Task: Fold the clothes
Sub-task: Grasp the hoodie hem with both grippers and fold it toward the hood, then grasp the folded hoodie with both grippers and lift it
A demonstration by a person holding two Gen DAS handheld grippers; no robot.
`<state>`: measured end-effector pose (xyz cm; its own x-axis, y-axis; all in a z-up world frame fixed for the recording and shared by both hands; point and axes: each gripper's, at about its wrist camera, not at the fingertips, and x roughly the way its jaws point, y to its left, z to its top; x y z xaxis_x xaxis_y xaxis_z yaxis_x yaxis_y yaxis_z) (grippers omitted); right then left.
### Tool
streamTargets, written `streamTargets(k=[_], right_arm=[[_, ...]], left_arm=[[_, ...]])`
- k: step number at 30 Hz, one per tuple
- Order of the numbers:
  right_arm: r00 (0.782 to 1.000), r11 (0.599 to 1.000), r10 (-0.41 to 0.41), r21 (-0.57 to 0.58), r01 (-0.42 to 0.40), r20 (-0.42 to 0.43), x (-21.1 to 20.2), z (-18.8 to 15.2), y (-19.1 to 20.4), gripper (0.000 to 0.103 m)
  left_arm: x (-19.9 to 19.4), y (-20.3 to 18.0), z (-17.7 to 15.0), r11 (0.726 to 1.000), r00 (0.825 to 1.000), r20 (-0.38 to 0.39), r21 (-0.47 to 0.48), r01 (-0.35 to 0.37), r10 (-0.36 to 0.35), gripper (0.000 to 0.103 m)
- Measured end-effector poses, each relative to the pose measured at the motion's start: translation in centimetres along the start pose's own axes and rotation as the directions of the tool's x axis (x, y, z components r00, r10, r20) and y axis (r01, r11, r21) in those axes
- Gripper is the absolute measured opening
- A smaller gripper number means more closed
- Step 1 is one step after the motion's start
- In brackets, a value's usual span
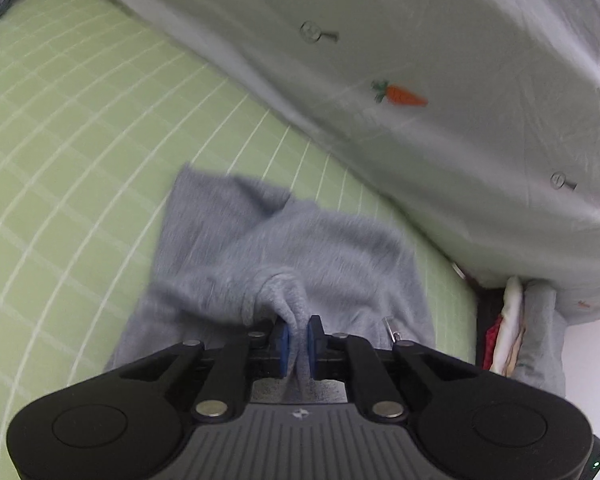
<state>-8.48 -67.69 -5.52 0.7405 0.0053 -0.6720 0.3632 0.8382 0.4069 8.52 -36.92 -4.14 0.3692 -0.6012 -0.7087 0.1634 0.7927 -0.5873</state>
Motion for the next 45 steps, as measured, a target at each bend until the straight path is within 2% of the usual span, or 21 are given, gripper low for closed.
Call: streamTargets(k=[2,3,4,5,6,7,8,9,10,11,14,19,24,32,35,39,40,41,43,44,45], right_arm=[[0.998,1.0,-0.002,-0.007,0.002,0.066,0.4,2.4,-0.9,0.007],[0.993,1.0,-0.025,0.006,0.025,0.114,0.7,3.7,-1.4,0.008],[0.985,0.998,-0.056,0.024,0.053,0.163,0.9,4.8,-1.7,0.013],[0.974,0.996,-0.087,0.043,0.08,0.211,1.1,6.0,-2.1,0.039],[0.959,0.992,-0.119,0.063,0.106,0.258,1.2,7.1,-2.4,0.054],[0.955,0.99,-0.136,0.057,0.126,0.263,1.4,7.3,-2.6,0.069],[0.958,0.989,-0.147,0.036,0.142,0.246,1.6,7.0,-2.6,0.072],[0.961,0.987,-0.157,0.014,0.158,0.228,1.8,6.7,-2.6,0.074],[0.963,0.985,-0.169,-0.008,0.174,0.211,2.0,6.4,-2.6,0.081],[0.964,0.981,-0.18,-0.03,0.189,0.194,2.2,6.0,-2.6,0.085],[0.974,0.975,-0.201,-0.074,0.209,0.1,3.5,4.1,-3.1,0.085],[0.98,0.981,-0.191,-0.05,0.188,-0.061,6.1,1.1,-4.8,0.085],[0.98,0.984,-0.173,-0.051,0.169,-0.101,7.7,0.8,-5.7,0.092],[0.984,0.996,-0.074,0.035,0.08,-0.16,10.3,1.3,-7.3,0.103],[0.986,0.996,-0.074,0.04,0.08,-0.149,10.9,1.3,-7.0,0.103],[0.987,0.988,-0.116,0.092,0.127,-0.114,11.4,1.2,-6.1,0.103],[0.985,0.984,-0.131,0.107,0.143,-0.107,11.6,1.1,-5.7,0.103],[0.985,0.985,-0.128,0.098,0.14,-0.117,11.9,1.2,-5.2,0.103],[0.984,0.993,-0.092,0.06,0.102,-0.155,12.6,1.3,-3.9,0.103],[0.983,0.997,-0.052,0.05,0.062,-0.174,12.7,1.3,-3.4,0.1],[0.983,0.998,-0.017,0.058,0.029,-0.185,12.6,1.2,-3.0,0.082]], left_arm=[[0.4,-0.9,2.7,0.999,0.999,0.048,0.038,-0.025,0.024,0.011],[0.7,-1.0,3.9,0.999,0.997,0.066,0.022,-0.031,0.03,0.016],[1.0,-1.1,4.9,0.999,0.996,0.082,-0.004,-0.038,0.038,0.017],[1.3,-1.1,5.9,0.999,0.994,0.098,-0.03,-0.043,0.046,0.024],[1.2,-1.2,6.3,0.998,0.99,0.123,-0.033,-0.061,0.065,0.037],[0.9,-1.3,6.3,0.996,0.983,0.157,-0.017,-0.09,0.092,0.046],[0.6,-1.4,6.3,0.993,0.975,0.191,-0.002,-0.119,0.118,0.068],[0.5,-1.4,6.0,0.988,0.967,0.211,0.021,-0.152,0.144,0.084],[0.5,-1.3,5.5,0.981,0.96,0.22,0.051,-0.186,0.17,0.086],[0.8,-1.1,4.9,0.975,0.96,0.206,0.075,-0.211,0.192,0.086],[2.5,0.0,3.2,0.957,0.964,0.103,0.136,-0.258,0.245,0.086],[4.9,2.1,1.2,0.942,0.952,-0.017,0.149,-0.301,0.306,0.086],[6.2,2.9,0.9,0.938,0.946,-0.067,0.172,-0.301,0.316,0.089],[8.4,3.2,1.2,0.947,0.953,-0.1,0.182,-0.266,0.286,0.097],[9.2,3.2,1.5,0.959,0.96,-0.121,0.159,-0.233,0.253,0.097],[9.8,2.7,1.4,0.975,0.97,-0.122,0.1,-0.199,0.21,0.097],[10.0,2.4,1.3,0.977,0.971,-0.122,0.093,-0.193,0.203,0.095],[10.1,2.0,1.2,0.978,0.972,-0.123,0.092,-0.189,0.199,0.086],[10.0,1.3,0.6,0.977,0.972,-0.117,0.08,-0.195,0.204,0.066],[9.8,1.3,0.3,0.984,0.976,-0.125,0.052,-0.173,0.178,0.05],[9.4,1.3,-0.1,0.989,0.981,-0.128,0.004,-0.147,0.146,0.047]])
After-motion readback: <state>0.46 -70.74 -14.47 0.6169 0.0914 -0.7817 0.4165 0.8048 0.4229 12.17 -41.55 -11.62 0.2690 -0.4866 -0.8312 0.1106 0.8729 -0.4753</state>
